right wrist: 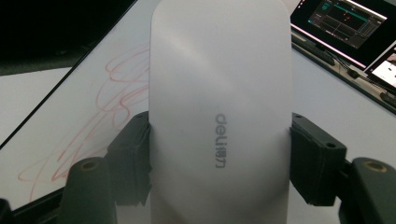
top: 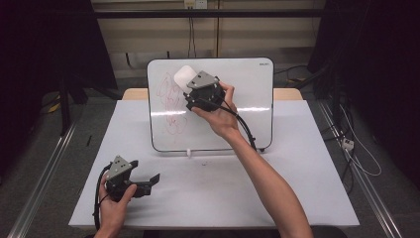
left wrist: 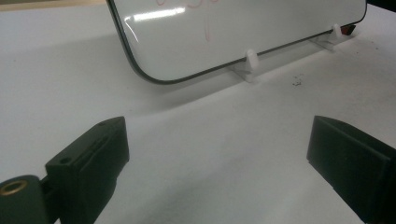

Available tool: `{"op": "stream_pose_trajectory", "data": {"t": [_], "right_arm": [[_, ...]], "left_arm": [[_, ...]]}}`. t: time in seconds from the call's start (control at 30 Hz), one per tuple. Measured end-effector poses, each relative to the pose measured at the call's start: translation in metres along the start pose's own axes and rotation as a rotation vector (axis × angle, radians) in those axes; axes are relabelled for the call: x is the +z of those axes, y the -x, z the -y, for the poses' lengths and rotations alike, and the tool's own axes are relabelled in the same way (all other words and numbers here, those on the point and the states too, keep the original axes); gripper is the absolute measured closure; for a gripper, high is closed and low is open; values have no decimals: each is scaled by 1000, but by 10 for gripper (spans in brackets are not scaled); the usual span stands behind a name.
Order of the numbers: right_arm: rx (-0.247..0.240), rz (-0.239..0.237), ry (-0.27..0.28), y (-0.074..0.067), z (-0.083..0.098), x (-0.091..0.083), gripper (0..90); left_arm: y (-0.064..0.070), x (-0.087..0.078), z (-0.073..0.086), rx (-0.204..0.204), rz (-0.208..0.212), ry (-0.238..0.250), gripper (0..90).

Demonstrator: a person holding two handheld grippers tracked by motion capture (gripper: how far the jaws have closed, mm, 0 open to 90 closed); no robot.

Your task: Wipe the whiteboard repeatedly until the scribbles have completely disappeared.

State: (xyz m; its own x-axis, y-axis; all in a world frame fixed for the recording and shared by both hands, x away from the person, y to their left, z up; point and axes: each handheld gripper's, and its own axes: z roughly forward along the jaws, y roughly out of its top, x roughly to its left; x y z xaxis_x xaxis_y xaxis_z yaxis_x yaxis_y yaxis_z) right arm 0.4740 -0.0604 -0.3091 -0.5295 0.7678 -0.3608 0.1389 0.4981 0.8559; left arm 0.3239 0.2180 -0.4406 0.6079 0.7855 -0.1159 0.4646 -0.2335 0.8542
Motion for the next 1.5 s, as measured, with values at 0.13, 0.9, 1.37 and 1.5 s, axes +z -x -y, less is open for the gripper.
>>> {"op": "stream_pose_trajectory", "data": {"t": [0.13, 0.9, 1.37, 1.5], "right_arm": [[-12, -9, -3, -3, -4, 4, 316], [-104, 48, -60, -18, -17, 36, 316], [-120, 74, -80, -20, -27, 48, 316], [-123, 84, -88, -21, -27, 52, 316]], "left_arm": [[0, 0, 0, 5, 1, 2, 55], [-1, -2, 1, 1, 5, -1, 55], [-2, -3, 1, -3, 2, -6, 55], [-3, -3, 1, -6, 2, -6, 55]]}}
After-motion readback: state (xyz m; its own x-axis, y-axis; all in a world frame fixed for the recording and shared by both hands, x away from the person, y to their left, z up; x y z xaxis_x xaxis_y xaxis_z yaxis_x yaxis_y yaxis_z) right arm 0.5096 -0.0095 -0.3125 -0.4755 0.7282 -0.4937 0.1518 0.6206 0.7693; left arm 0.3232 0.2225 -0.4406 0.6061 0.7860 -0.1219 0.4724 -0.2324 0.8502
